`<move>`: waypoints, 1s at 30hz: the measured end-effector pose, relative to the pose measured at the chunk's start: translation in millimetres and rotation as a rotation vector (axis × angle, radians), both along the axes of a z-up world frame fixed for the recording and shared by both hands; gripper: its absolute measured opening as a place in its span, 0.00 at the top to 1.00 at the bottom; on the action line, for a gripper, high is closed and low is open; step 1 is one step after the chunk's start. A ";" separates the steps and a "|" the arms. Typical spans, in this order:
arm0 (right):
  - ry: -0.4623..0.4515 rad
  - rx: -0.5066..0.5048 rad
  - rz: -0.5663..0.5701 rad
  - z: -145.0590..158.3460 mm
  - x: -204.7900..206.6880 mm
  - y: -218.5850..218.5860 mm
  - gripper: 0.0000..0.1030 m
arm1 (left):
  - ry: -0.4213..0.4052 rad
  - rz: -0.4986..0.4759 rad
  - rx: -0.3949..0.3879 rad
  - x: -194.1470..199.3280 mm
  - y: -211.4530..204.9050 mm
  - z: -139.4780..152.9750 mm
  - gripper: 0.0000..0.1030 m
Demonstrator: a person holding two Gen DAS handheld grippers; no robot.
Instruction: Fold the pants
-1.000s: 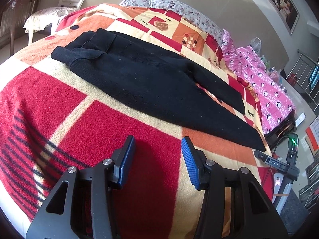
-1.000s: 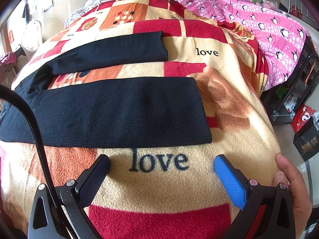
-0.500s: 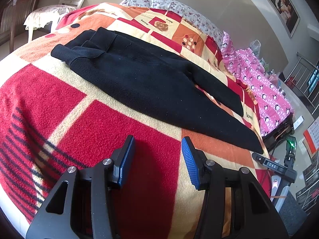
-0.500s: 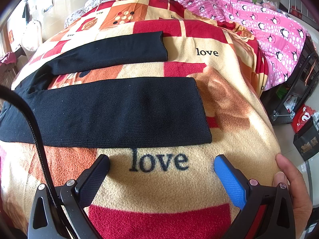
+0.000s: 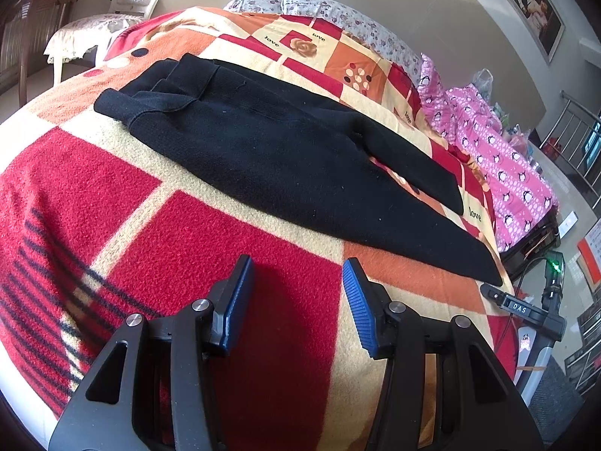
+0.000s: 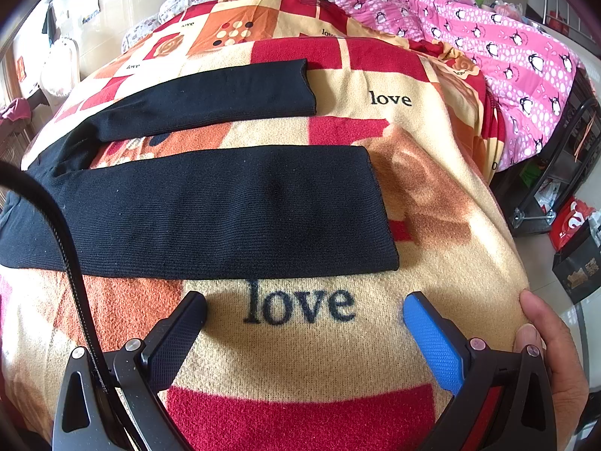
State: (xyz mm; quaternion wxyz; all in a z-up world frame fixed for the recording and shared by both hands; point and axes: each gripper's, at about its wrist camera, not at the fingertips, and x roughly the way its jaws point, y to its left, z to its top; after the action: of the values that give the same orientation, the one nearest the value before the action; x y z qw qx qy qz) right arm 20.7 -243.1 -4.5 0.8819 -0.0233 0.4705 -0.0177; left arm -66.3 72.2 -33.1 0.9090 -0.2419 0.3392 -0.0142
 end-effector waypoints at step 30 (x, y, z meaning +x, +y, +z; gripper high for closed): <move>-0.001 0.000 0.000 -0.3 -0.2 0.2 0.00 | -0.037 -0.021 -0.066 2.3 2.0 -2.4 0.40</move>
State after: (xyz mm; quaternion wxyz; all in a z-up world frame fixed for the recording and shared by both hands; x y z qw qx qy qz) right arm 20.5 -242.9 -4.8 0.8820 -0.0234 0.4703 -0.0177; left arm -64.0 74.2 -35.5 0.9065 -0.2677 0.3242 -0.0392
